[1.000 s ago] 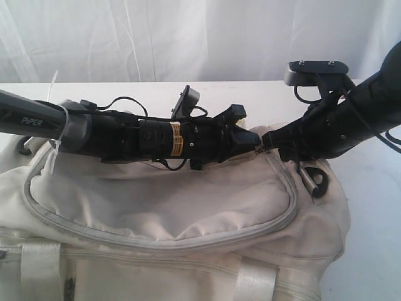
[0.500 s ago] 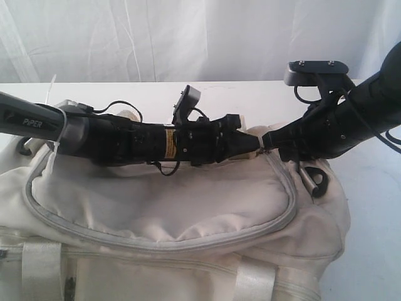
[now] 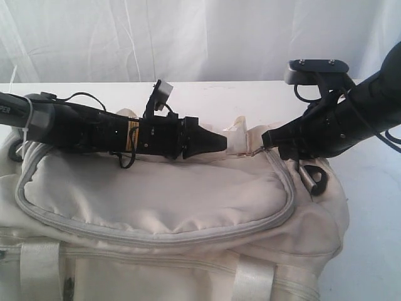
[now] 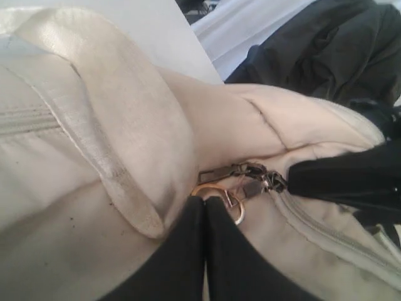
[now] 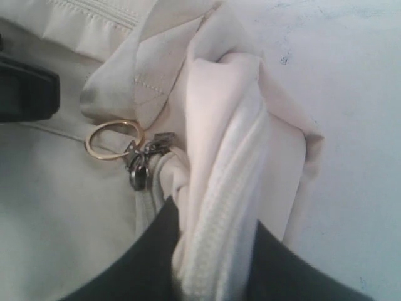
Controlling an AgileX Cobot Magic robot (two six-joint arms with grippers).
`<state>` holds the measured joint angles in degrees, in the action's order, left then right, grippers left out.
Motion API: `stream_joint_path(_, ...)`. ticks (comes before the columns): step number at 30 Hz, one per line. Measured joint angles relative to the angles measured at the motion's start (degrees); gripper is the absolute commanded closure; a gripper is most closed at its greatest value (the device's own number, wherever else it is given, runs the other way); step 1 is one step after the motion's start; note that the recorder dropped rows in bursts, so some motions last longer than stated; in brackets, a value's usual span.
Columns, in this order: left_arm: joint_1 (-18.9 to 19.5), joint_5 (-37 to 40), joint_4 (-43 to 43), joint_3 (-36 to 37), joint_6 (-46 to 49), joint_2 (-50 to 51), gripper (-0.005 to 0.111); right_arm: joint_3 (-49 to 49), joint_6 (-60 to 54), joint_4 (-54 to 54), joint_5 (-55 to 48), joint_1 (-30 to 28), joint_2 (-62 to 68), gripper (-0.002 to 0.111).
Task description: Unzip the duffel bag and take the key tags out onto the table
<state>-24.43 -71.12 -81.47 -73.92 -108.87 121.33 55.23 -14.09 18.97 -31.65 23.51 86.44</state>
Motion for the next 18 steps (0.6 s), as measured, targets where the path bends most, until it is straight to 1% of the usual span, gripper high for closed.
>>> stream_joint_path(3, -0.12, 0.11, -1.13, 0.0, 0.12, -0.21, 0.106, 0.0, 0.0, -0.11, 0.0, 0.0, 0.0, 0.108)
stream_joint_path(4, -0.12, 0.11, -0.98, 0.0, 0.12, -0.21, 0.104, 0.0, 0.0, -0.11, 0.0, 0.0, 0.0, 0.108)
stream_joint_path(5, -0.12, 0.11, -0.7, 0.0, -0.15, -0.21, 0.099, 0.0, 0.0, -0.11, 0.0, 0.0, 0.0, 0.108)
stream_joint_path(7, -0.12, 0.11, 0.14, 0.0, -1.24, -0.21, 0.084, 0.0, 0.0, -0.11, 0.0, 0.0, 0.0, 0.108)
stream_joint_path(9, -0.12, 0.21, 0.67, 0.0, -3.18, -0.21, 0.064, 0.0, -0.11, -0.11, 0.0, 0.0, 0.0, 0.108)
stream_joint_path(12, -0.12, 0.21, 1.04, 0.0, -7.0, -0.21, 0.04, 0.0, -0.11, -0.11, 0.0, 0.0, 0.0, 0.108)
stream_joint_path(13, -0.12, 0.21, 1.32, 0.0, -8.28, -0.21, 0.038, 0.0, -0.11, -0.11, 0.0, 0.0, 0.0, 0.108)
stream_joint_path(18, -0.75, 0.79, 1.33, -0.11, -9.68, -0.33, 0.04, 0.0, -0.11, -0.21, 0.23, 0.0, 0.0, 0.108)
